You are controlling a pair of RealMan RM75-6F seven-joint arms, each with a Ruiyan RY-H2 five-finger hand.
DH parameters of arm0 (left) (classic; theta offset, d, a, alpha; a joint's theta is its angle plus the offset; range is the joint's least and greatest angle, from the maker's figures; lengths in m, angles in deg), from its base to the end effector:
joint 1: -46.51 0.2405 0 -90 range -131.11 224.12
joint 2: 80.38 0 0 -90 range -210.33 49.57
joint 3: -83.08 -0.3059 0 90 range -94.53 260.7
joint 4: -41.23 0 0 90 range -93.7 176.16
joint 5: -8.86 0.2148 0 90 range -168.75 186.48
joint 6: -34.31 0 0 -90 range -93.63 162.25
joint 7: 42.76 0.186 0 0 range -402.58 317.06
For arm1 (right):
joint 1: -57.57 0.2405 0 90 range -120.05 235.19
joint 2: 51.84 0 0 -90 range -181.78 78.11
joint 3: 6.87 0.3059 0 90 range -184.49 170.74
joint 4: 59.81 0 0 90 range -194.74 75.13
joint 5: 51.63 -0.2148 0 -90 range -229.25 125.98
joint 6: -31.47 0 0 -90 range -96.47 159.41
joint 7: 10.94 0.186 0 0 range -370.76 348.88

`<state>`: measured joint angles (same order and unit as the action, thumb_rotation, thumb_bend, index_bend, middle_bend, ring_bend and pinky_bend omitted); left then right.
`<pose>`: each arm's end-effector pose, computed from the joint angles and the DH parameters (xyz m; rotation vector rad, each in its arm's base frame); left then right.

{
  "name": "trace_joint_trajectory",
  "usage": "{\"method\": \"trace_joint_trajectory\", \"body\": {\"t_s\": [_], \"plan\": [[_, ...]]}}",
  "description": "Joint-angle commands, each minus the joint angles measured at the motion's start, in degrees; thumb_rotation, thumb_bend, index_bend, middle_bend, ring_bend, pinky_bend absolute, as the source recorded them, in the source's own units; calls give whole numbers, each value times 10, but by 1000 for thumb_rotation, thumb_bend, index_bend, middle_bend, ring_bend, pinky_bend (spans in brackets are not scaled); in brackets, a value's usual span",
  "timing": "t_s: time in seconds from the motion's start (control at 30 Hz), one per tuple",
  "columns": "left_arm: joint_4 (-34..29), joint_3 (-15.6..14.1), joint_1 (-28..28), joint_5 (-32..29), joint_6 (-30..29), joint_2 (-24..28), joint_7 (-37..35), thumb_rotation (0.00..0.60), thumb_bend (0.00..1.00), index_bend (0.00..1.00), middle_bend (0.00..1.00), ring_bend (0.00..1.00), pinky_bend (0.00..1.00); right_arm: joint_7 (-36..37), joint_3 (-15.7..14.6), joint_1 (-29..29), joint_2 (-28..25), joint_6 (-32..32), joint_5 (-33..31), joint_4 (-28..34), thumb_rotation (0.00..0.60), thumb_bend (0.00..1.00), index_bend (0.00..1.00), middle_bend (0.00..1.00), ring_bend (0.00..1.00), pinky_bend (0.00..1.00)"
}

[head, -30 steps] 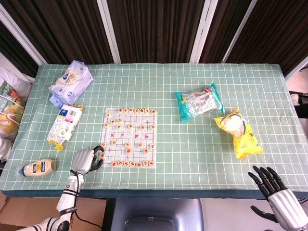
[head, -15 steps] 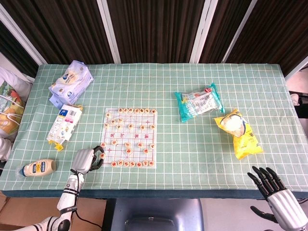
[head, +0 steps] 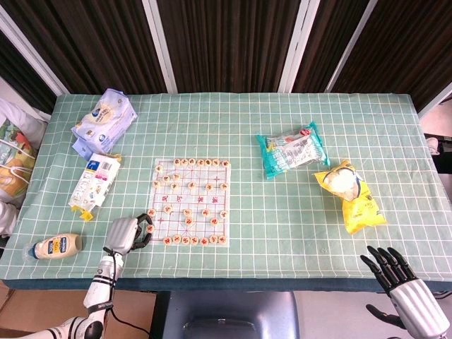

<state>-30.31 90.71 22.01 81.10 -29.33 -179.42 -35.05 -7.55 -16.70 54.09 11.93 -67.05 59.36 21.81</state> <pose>-0.2883 0.3431 -0.0695 -1.5764 -1.1680 -0.9273 -0.3458 -0.1152 0.1604 1.7307 -0.7989 0.9686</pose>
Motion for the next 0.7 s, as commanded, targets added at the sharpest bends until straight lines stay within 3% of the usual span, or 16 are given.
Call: {"method": "trace_joint_trajectory", "body": {"t_s": [0.03,0.7], "plan": [[-15,2,0,1,-5,7,6,600,361,506,1000,1000,1000,-1,0,0,0,2,0,1,600,248,0,0,0,0],[-45,-3,-6,-13,-13,-7,66,600,361,489,1000,1000,1000,6,-1,0,-2,-4,3,0,600,248,0,0,0,0]]}}
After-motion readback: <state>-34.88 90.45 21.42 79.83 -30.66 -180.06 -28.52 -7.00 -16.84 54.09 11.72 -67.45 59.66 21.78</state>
